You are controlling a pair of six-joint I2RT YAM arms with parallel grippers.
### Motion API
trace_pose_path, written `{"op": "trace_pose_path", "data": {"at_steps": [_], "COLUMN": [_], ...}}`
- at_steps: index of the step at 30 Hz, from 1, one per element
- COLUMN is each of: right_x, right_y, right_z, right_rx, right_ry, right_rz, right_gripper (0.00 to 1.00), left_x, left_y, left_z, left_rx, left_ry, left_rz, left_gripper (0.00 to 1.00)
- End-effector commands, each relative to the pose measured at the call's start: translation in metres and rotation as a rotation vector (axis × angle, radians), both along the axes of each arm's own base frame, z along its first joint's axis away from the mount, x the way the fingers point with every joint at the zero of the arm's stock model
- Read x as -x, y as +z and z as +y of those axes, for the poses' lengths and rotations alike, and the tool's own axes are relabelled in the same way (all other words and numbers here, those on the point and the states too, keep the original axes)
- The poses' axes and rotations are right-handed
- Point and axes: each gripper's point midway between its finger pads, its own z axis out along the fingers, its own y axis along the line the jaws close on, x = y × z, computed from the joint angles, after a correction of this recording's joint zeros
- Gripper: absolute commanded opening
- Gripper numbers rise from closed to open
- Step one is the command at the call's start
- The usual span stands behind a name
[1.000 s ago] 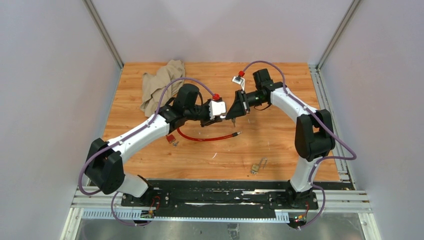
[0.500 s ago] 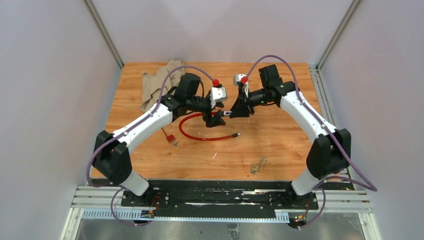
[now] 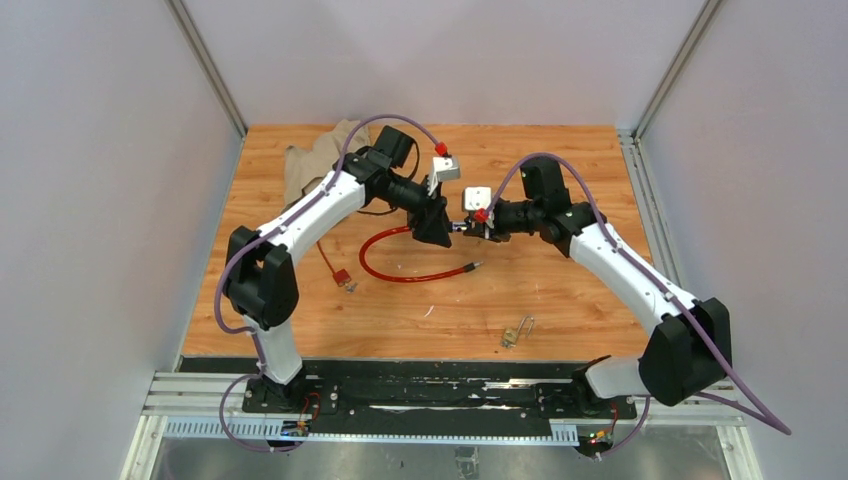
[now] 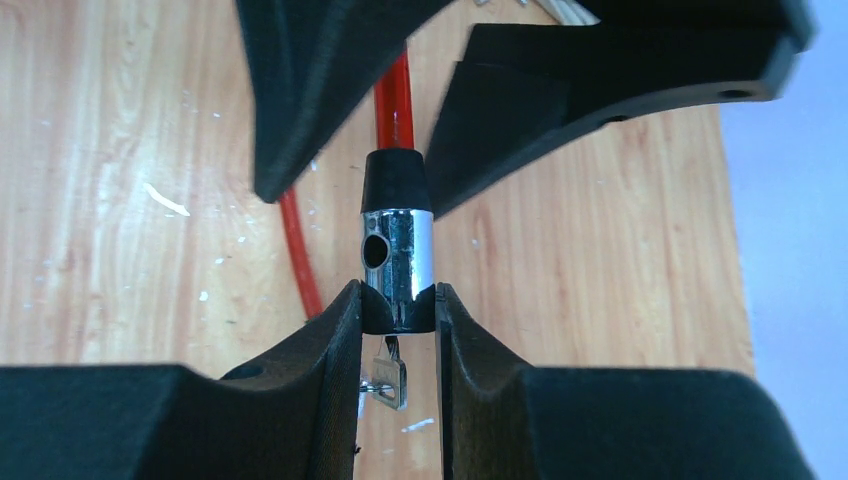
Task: Lock with the key
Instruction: Adjust the lock.
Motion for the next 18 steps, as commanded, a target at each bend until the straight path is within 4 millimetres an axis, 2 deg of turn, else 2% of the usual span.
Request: {"op": "trace_pose_path", "data": {"at_steps": [1,11,18], "right_x": [-0.016,-0.011,-0.012], "right_y": [0.012,0.009,0.006], "right_z": [0.001,0.005,0.004], "right_rx": [0.011,0.014,0.047], "right_ry": [-0.021,0.02,0.034], "right_rz": [-0.162,-0.185,-0.234], "right_gripper": [0.01,0.01,0.01], "left_x": [0.021,0.021,0.014], "left_y": [0.004,0.004,0.011], "left_z": [0.001,-0.008,-0.019], "left_rx": [0.006,0.03,0.053], "left_ry": [-0.05,-0.07,-0.064], "left_rz": [0.083,0.139,0.206], "left_gripper": [0.66,0.55,0.54]}}
